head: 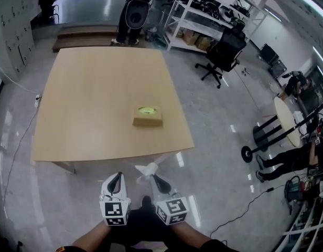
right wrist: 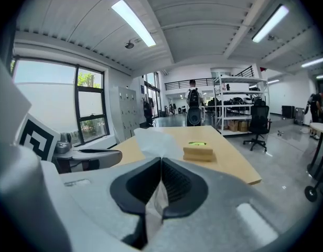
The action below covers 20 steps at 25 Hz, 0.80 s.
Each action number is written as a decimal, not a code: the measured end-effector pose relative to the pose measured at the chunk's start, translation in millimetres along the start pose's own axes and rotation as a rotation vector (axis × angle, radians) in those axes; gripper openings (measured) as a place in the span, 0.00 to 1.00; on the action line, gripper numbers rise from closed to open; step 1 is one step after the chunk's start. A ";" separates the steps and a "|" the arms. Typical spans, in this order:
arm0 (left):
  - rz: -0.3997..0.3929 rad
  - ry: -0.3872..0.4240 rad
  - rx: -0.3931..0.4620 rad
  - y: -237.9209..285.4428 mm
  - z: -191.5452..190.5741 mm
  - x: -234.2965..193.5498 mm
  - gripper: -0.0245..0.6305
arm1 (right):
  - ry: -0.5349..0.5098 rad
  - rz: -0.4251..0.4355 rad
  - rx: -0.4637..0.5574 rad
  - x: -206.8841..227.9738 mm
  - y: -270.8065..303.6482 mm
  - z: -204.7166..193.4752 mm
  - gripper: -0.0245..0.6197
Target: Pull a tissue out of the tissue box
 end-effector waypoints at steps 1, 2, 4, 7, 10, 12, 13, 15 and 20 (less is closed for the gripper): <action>0.005 0.003 0.003 -0.8 -1.8 3.6 0.07 | 0.000 0.005 0.002 2.2 -2.9 -0.9 0.04; 0.011 0.006 0.006 -1.8 -2.5 7.1 0.07 | 0.001 0.012 0.005 3.9 -5.5 -1.5 0.04; 0.022 0.012 0.010 -4.0 -2.8 13.3 0.07 | 0.003 0.026 0.012 5.6 -10.5 -2.1 0.04; 0.023 0.031 0.000 -6.8 -12.8 22.8 0.07 | 0.003 0.035 0.019 8.3 -20.0 -4.2 0.04; 0.014 0.039 -0.019 -9.6 -13.9 45.0 0.07 | 0.019 0.025 0.014 23.9 -37.3 -12.8 0.04; 0.014 0.048 -0.026 -12.6 -7.8 59.8 0.07 | 0.034 0.021 0.012 35.9 -48.0 -18.6 0.04; 0.016 0.054 -0.030 -14.4 -7.7 64.9 0.07 | 0.040 0.022 0.011 40.2 -52.3 -21.5 0.04; 0.026 0.057 -0.050 -18.0 -15.7 70.1 0.07 | 0.052 0.028 0.009 45.4 -59.0 -28.1 0.04; 0.057 0.063 -0.097 -27.3 -32.0 81.9 0.07 | 0.074 0.052 -0.011 51.3 -72.6 -46.8 0.04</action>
Point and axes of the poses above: the fingertips, and each gripper's own axes: y forward along the fingers, x to its right, z out of its top, the point moved 5 cm from there along -y, backward along the fingers, and after that the axes turned 1 degree about y, right-handed, at the moved point
